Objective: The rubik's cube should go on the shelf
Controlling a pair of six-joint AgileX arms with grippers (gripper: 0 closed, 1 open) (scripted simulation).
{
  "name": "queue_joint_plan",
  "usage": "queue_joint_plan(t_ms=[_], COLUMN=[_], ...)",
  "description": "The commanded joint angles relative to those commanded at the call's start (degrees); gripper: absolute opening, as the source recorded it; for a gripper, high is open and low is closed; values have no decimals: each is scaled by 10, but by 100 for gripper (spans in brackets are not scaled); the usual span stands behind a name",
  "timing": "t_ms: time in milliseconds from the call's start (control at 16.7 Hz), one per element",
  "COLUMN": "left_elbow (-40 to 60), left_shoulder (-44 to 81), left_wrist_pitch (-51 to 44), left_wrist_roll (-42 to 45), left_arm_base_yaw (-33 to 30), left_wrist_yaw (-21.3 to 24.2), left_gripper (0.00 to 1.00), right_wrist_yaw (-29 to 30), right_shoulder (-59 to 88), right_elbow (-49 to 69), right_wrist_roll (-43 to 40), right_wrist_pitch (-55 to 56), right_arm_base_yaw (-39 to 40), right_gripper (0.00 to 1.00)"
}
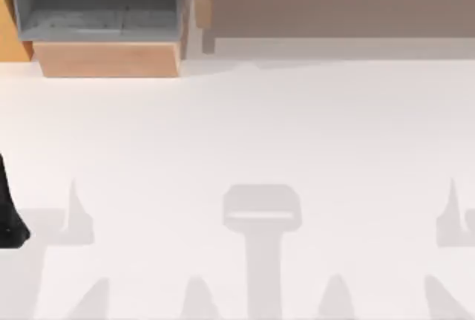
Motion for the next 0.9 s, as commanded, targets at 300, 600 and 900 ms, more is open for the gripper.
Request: queue_joint_plan(t_ms=[300, 600, 900], left_elbow=[14, 85, 199], left_shoulder=[34, 194, 441], left_wrist_pitch=[16, 91, 213], left_wrist_roll=[25, 139, 311], left_arm_base_yaw=[10, 47, 94], left_wrist_yaw=[3, 26, 74], left_gripper=[100, 100, 100], right_wrist_yaw=[0, 0, 0], right_shoulder=[0, 0, 0], right_elbow=[0, 0, 0], right_wrist_roll=[0, 0, 0], right_wrist_pitch=[0, 0, 0], right_arm_base_yaw=[0, 0, 0], right_gripper=[100, 100, 100])
